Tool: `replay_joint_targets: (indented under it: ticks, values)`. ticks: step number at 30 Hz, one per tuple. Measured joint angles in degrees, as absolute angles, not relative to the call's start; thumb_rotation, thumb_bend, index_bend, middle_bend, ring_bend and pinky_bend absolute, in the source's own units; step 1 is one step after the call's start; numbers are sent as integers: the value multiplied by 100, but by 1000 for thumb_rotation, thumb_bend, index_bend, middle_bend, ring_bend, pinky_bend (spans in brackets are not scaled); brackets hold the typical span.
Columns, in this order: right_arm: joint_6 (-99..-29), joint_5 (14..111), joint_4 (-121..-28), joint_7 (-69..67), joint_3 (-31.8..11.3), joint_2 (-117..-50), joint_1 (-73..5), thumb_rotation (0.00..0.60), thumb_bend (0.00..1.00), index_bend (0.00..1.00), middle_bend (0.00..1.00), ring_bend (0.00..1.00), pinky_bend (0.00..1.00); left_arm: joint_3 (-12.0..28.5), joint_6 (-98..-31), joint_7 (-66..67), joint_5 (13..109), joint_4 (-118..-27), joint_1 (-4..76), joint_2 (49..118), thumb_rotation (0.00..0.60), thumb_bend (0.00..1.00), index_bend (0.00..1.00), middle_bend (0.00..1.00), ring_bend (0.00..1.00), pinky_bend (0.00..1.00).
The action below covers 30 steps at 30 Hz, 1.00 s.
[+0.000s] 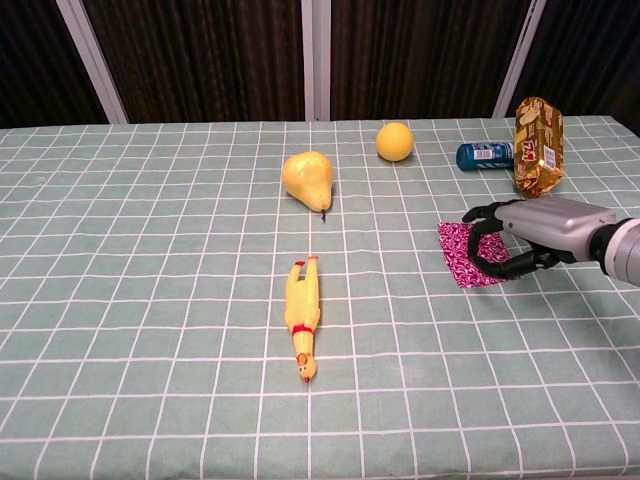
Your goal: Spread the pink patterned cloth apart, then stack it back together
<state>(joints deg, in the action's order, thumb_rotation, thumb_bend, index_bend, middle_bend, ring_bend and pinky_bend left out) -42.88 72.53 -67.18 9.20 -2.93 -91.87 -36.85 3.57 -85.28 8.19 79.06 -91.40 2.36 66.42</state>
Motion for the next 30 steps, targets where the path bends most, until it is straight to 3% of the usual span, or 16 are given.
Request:
replay_joint_targets:
  ticks: [9, 30]
  values:
    - [-4690, 7118, -7526, 1464, -196, -8671, -3475, 178, 418, 355, 50, 0, 0, 356, -8507, 782, 7914, -9103, 245, 6667, 600, 34, 255, 231, 167, 144]
    - [-4294, 6705, -6525, 1083, -377, -9019, -3534, 186, 420, 355, 46, 0, 0, 345, -8461, 736, 7884, -9046, 232, 6703, 600, 34, 255, 231, 168, 144]
